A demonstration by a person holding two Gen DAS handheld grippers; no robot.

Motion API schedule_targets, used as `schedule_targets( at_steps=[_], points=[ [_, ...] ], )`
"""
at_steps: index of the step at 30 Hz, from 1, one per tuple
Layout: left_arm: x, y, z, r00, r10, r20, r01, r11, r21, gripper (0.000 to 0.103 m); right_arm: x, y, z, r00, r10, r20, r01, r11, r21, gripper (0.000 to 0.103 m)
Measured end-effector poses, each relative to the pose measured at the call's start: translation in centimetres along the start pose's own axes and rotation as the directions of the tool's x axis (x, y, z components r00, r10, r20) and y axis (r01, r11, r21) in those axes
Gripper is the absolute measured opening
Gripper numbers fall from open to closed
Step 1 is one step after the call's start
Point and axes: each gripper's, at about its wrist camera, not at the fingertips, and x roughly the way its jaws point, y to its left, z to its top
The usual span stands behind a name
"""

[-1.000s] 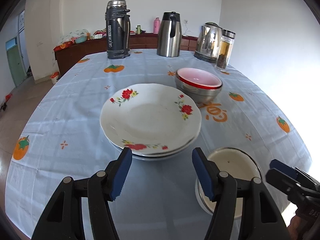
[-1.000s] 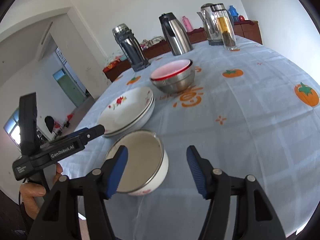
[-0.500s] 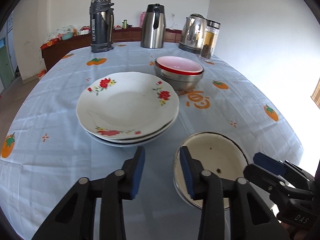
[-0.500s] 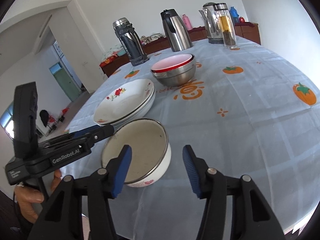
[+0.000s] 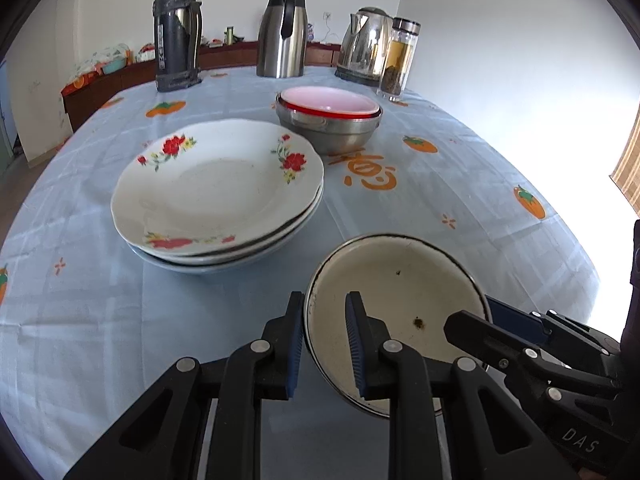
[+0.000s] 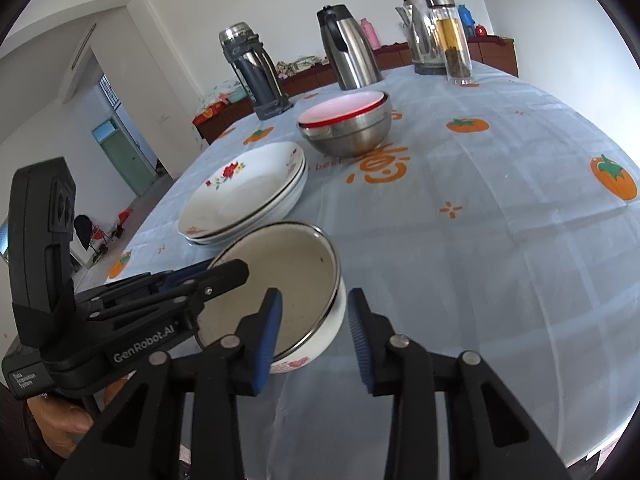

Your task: Organize plates and bowls

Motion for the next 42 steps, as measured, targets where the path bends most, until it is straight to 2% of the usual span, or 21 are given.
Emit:
schedule_targets(
  at_steps=[3, 8, 12, 21, 24, 42],
  points=[
    [0.4, -0.1, -0.2, 1.0, 0.005, -0.009, -0.005, 1.0, 0.0, 0.023, 0.3, 0.0, 0.0, 1.0, -0.001, -0.007, 0.001, 1.0, 0.006, 0.029],
    [1.6, 0.2, -0.5, 0.999, 0.025, -0.042, -0.026, 0.999, -0.029, 0.016, 0.5, 0.1, 0.0, 1.0, -0.006, -0.004, 0.006, 1.0, 0.008, 0.027],
    [1.6, 0.3, -0.6, 0.999, 0.017, -0.036, -0.019, 0.999, -0.05, 0.012, 0.6, 0.1, 0.1, 1.0, -0.01, 0.001, 0.01, 1.0, 0.01, 0.023],
    [1.4, -0.4, -0.4, 0.998, 0.064, -0.009, -0.065, 0.998, -0.019, 0.01, 0.7, -0.2, 0.4, 1.0, -0.023, -0.02, 0.023, 0.999, 0.036, 0.019],
    [1.3, -0.3, -0.3, 0.999, 0.05, -0.013, -0.05, 0.998, -0.024, 0.01, 0.4, -0.5, 0.6, 1.0, -0.019, -0.022, 0.02, 0.998, 0.055, 0.016],
    [0.7, -1.1, 1.5, 1.0, 0.015, 0.005, -0.015, 1.0, -0.022, 0.01, -1.1, -1.1, 2.5, 1.0, -0.01, 0.02, 0.009, 0.998, 0.07, 0.016]
  ],
)
